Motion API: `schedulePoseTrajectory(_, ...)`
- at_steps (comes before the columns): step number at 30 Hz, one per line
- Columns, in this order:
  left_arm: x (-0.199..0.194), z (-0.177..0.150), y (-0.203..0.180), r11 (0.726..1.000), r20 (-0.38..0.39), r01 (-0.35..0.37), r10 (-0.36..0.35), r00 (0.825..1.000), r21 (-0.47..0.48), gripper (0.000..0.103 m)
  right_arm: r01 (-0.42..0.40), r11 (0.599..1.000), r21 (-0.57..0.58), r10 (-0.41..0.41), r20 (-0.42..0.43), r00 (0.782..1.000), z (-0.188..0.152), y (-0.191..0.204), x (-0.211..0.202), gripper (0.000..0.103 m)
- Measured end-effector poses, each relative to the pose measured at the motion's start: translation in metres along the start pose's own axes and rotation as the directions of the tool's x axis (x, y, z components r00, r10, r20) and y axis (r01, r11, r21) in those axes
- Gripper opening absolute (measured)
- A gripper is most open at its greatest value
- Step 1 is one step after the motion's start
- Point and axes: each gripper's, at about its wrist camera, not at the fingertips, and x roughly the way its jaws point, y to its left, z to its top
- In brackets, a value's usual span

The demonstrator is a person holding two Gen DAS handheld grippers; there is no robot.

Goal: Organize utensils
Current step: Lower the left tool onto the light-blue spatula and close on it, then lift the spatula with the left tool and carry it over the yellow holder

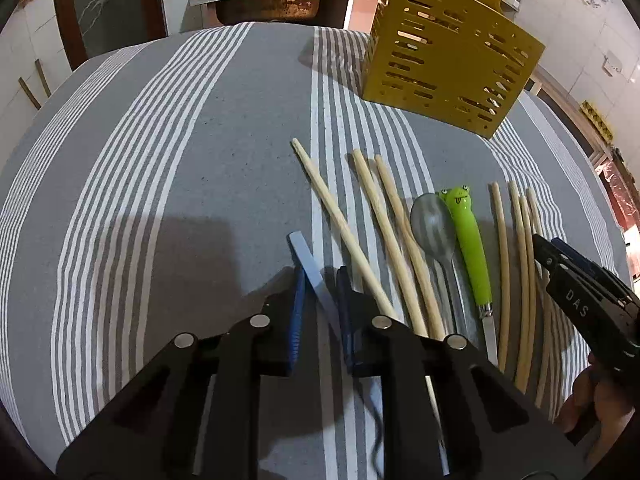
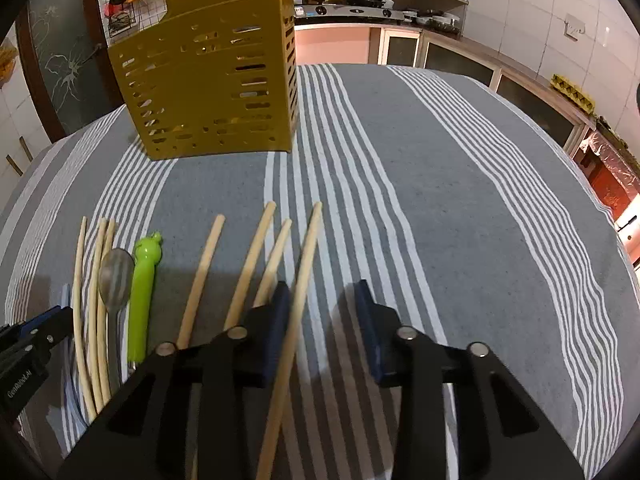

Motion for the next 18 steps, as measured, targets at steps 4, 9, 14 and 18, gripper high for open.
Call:
schedulePoseTrajectory(4,0.003,0.004,-0.001,1.0,0.011,0.007,-0.007,1.0,0.001,0.01,-0.019,1.0,0.01,0.019,-0.006,1.0,0.005,0.002,0.002,0.013)
schedulePoseTrajectory(9,0.003,0.005,0.002,1.0,0.023,0.018,-0.017,1.0,-0.003,0.005,-0.037,0.999,0.026,0.037,0.013,0.999,0.006,0.001,0.0,0.007)
schedulePoseTrajectory(14,0.001,0.005,0.003,1.0,0.041,0.03,-0.029,0.999,-0.004,0.005,-0.062,0.997,0.051,0.059,0.051,0.997,0.004,-0.008,-0.009,0.006)
schedulePoseTrajectory(18,-0.009,0.005,0.005,0.999,0.079,0.047,-0.047,0.996,-0.005,0.005,-0.09,0.994,0.056,0.085,0.093,0.992,0.002,-0.014,-0.023,0.006)
